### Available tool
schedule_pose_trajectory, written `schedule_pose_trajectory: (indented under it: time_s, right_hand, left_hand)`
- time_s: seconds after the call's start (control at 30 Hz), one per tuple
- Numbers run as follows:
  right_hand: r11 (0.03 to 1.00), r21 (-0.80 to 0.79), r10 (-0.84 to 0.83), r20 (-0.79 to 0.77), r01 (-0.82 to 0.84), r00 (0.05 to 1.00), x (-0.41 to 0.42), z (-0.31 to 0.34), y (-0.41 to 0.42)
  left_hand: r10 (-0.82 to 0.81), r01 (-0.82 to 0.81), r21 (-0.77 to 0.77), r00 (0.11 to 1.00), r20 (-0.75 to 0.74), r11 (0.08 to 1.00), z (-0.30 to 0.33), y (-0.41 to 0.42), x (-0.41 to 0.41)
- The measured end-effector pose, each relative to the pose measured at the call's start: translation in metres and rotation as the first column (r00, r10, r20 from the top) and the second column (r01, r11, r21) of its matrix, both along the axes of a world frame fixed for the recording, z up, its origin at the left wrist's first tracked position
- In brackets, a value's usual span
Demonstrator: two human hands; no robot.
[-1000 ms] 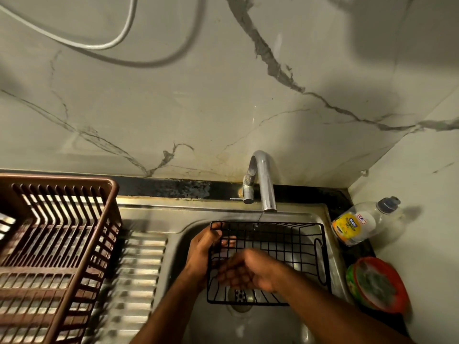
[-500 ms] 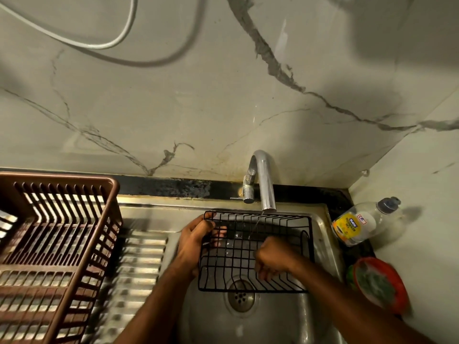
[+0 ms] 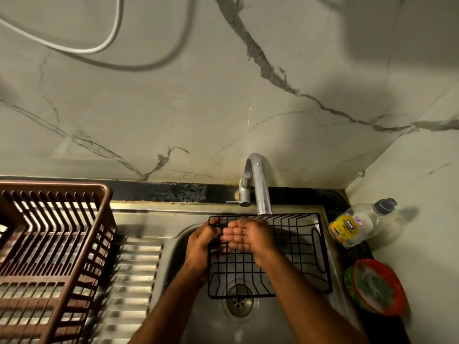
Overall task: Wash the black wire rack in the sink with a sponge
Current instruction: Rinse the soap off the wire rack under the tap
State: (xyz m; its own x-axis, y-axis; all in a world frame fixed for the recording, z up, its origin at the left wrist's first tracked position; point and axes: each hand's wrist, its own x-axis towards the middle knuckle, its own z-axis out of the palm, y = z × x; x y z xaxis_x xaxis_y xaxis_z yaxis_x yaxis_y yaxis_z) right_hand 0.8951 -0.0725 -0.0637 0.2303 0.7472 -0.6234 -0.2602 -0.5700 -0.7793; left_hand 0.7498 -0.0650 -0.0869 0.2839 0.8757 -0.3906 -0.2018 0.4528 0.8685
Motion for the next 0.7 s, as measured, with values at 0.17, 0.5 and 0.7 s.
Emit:
schedule_pose_trajectory:
  time_s: [0.17, 0.5, 0.7]
  right_hand:
    - [0.854, -0.077, -0.52, -0.128, 0.514, 0.844, 0.012, -0.003, -0.008]
    - [0.744, -0.093, -0.642, -0.377, 0.662, 0.668, 0.006, -0.002, -0.011]
    - [0.929, -0.152, -0.368, -0.452, 0.336, 0.812, -0.054, 0.001, -0.008]
  left_hand:
    - [0.059, -0.058, -0.027, 0.997, 0.046, 0.998, -0.008, -0.016, 0.006]
    - [0.211, -0.209, -0.03, 0.976, 0.063, 0.977, -0.003, -0.014, -0.008]
    - [0.145, -0.145, 0.013, 0.989, 0.022, 0.989, 0.001, -0.02, 0.003]
